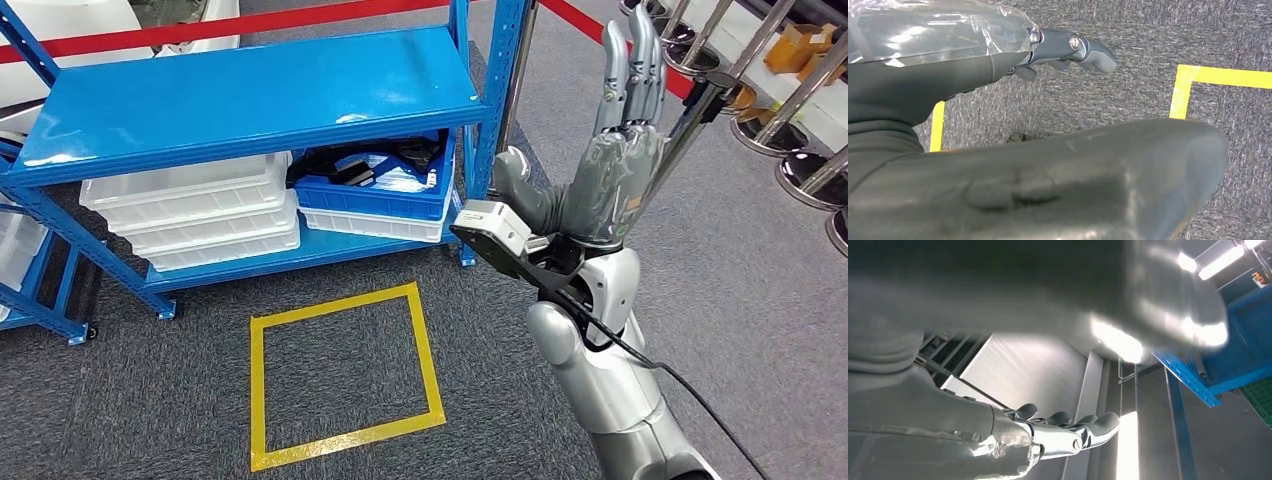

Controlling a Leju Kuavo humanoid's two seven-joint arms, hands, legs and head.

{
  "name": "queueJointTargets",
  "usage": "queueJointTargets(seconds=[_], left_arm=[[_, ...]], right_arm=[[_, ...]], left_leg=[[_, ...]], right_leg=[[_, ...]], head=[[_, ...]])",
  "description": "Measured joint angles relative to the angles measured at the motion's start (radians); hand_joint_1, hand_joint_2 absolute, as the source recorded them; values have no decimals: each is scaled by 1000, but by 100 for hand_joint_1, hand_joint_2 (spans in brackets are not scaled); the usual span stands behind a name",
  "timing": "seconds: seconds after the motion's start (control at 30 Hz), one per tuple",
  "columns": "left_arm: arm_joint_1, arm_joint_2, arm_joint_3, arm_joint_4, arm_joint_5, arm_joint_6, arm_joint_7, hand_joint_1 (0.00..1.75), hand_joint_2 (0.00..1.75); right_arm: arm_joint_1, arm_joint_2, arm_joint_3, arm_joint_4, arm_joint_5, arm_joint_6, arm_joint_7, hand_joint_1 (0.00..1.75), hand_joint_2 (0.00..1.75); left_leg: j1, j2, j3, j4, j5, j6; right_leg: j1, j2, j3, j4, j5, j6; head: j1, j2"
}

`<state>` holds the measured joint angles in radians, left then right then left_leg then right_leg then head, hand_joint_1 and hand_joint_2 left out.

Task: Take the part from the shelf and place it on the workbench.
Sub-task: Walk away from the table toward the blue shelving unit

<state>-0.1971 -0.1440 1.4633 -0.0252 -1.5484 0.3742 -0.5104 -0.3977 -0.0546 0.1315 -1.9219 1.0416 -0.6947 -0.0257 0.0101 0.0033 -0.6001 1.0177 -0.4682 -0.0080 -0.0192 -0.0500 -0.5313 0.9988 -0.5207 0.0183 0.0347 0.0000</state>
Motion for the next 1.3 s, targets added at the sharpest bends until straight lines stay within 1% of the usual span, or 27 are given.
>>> queueJointTargets(seconds=[0.07,0.13,0.2,0.23,0.27,0.3,0.33,0.37,0.4,0.43,0.47,0.5,0.53,0.6,0.67,0.73,0.77,0.8,0.83,0.87,0.9,0.93,0.97,1.0,1.1,1.13,1.3], left_arm=[[0,0,0,0,-1,0,0,0,0],[0,-1,0,0,-2,0,0,0,0],[0,-1,0,0,-3,0,0,0,0],[0,-2,0,0,-3,0,0,0,0],[1,-2,0,0,-3,0,0,0,0],[2,-2,0,0,-3,0,1,0,0],[3,-2,0,0,-3,0,1,0,0],[3,-2,0,0,-3,0,1,0,0],[2,-2,0,0,-3,0,1,0,0],[1,-1,0,0,-3,0,1,0,0],[1,-1,0,0,-3,0,1,0,0],[1,-1,0,0,-3,0,1,0,0],[3,-1,0,0,-3,0,2,0,0],[6,-1,0,0,-3,0,2,0,0],[5,-1,0,0,-3,0,2,0,0],[5,-1,0,0,-3,0,2,0,0],[6,-1,0,0,-2,0,2,0,0],[7,-1,0,0,-3,0,2,0,0],[8,-1,0,0,-3,0,2,0,0],[8,-1,0,0,-3,0,2,0,0],[8,0,0,0,-4,0,2,0,0],[8,0,0,0,-4,0,3,0,0],[8,1,0,0,-6,0,3,0,0],[8,1,0,0,-7,0,3,0,0],[11,0,0,0,-10,0,4,0,0],[12,0,0,0,-11,0,4,0,0],[12,-2,0,0,-13,0,3,0,0]], right_arm=[[-1,-1,2,0,1,0,5,0,175],[-3,-3,4,0,3,0,9,0,175],[-1,-6,4,1,4,0,11,0,175],[2,-8,5,1,4,0,12,0,175],[6,-10,5,1,5,0,13,0,175],[8,-11,5,1,5,0,14,0,175],[9,-13,5,1,5,0,14,0,175],[9,-14,5,1,5,0,14,0,175],[9,-14,6,1,5,0,14,0,175],[9,-15,7,2,6,0,14,0,175],[10,-15,7,2,6,0,14,0,175],[11,-16,8,3,5,0,15,0,175],[11,-17,9,3,6,0,15,0,175],[11,-18,14,3,6,0,18,0,175],[10,-19,17,3,8,0,23,0,175],[10,-19,19,3,9,0,27,0,175],[10,-20,19,3,10,0,30,0,131],[10,-20,19,3,11,0,31,0,87],[10,-20,19,3,13,0,32,0,44],[10,-20,20,3,16,0,33,0,0],[9,-20,20,3,18,0,33,0,0],[9,-21,20,3,20,0,33,0,0],[9,-21,20,4,21,0,33,0,0],[9,-22,20,4,21,0,34,0,0],[10,-23,20,4,23,0,33,0,0],[11,-23,20,4,24,0,33,0,0],[15,-23,20,4,19,0,34,0,0]], left_leg=[[2,-3,17,-25,7,11],[11,-7,42,-64,23,19],[17,-14,52,-77,30,22],[19,-19,52,-76,29,20],[21,-25,51,-73,26,16],[26,-32,51,-68,22,11],[32,-41,50,-60,17,2],[39,-49,48,-48,9,-10],[43,-57,44,-33,0,-23],[46,-64,38,-19,-8,-35],[46,-70,32,-9,-12,-45],[45,-75,27,-6,-13,-51],[47,-78,25,-6,-13,-56],[47,-64,21,8,-22,-60],[39,-31,-21,100,-68,-56],[27,-13,-91,237,-123,-47],[20,-11,-114,278,-132,-39],[12,-11,-121,286,-122,-28],[2,-11,-109,256,-95,-13],[-10,-11,-83,196,-58,7],[-19,-8,-56,136,-31,30],[-28,-5,-34,84,-12,47],[-35,-1,-20,51,-5,60],[-38,2,-15,36,-5,63],[-38,3,-7,17,-7,22],[-37,3,-6,17,-10,13],[-36,3,-5,17,-12,19]], right_leg=[[-2,0,15,-14,2,8],[-2,19,5,25,-27,11],[-7,40,-54,144,-86,14],[-10,44,-87,204,-106,18],[-14,45,-110,240,-110,24],[-18,45,-116,240,-93,29],[-24,46,-102,201,-58,36],[-31,51,-76,138,-22,46],[-34,61,-53,84,2,53],[-36,69,-39,50,15,51],[-34,75,-36,40,12,46],[-30,76,-41,47,7,33],[-30,70,-45,52,6,20],[-28,59,-47,56,5,4],[-22,44,-46,56,4,-8],[-11,29,-45,57,1,-15],[-4,23,-45,57,-1,-18],[3,18,-43,57,-3,-22],[11,14,-40,56,-5,-25],[18,10,-35,56,-8,-28],[23,6,-32,53,-10,-31],[26,4,-29,51,-12,-32],[25,2,-28,49,-12,-32],[24,0,-29,48,-14,-32],[24,-2,-28,49,-20,-38],[24,-2,-27,48,-19,-39],[25,-2,-22,40,-18,-36]], head=[[1,0],[5,0],[9,0],[10,0],[12,0],[12,0],[13,0],[14,0],[17,0],[21,0],[23,0],[23,0],[20,0],[11,0],[3,0],[-2,0],[-2,0],[-2,0],[-2,0],[-2,0],[0,0],[4,0],[6,0],[8,0],[6,0],[6,0],[7,0]])
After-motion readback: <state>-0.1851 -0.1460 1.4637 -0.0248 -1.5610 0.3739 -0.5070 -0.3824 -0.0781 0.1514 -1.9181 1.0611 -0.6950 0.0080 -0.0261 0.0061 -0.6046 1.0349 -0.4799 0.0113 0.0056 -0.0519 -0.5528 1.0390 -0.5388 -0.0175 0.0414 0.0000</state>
